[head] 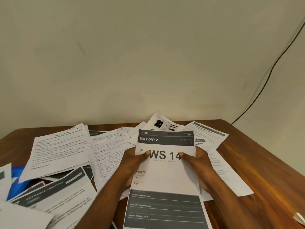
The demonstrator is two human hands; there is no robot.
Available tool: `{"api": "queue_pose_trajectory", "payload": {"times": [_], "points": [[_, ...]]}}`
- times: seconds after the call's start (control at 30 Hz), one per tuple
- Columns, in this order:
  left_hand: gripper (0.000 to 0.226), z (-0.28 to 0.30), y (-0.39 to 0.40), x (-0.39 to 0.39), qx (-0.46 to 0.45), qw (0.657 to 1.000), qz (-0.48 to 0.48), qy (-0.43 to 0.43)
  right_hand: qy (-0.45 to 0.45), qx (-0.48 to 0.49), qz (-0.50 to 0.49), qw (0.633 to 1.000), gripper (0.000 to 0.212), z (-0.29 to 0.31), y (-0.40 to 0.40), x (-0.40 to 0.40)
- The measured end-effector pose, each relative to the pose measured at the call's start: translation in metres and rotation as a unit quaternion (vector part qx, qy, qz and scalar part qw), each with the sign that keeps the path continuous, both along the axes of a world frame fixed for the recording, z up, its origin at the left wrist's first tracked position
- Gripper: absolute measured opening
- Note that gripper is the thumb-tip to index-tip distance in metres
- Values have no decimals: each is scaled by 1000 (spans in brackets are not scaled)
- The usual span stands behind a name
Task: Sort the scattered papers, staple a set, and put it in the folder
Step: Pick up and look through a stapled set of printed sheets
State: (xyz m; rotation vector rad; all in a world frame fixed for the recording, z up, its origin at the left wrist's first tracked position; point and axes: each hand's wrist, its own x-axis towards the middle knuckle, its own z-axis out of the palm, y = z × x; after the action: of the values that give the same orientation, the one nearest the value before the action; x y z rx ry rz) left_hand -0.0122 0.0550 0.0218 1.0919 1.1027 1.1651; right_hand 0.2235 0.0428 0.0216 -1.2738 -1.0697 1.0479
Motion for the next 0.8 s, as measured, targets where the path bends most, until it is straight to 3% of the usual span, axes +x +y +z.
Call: {"api": "queue_pose_trajectory", "payload": {"times": [0.27, 0.5, 0.63, 0.7, 0.8], "points": [[18, -9, 5, -1, -5, 999, 36, -8, -87, -6, 15, 996, 35, -4, 0, -1], [26, -16, 13, -7, 21, 996, 77, 37, -124, -18, 31, 992, 36, -10, -1, -11], [17, -19, 15, -9, 37, 993, 95, 63, -122, -5, 14, 992, 16, -2, -1, -1], [14, -18, 15, -12, 38, 991, 100, 76, -213, 5, -44, 976, 10, 2, 1, 13], [14, -16, 16, -20, 34, 990, 106, 87, -422, -10, -72, 903, 28, 5, -4, 30]]}}
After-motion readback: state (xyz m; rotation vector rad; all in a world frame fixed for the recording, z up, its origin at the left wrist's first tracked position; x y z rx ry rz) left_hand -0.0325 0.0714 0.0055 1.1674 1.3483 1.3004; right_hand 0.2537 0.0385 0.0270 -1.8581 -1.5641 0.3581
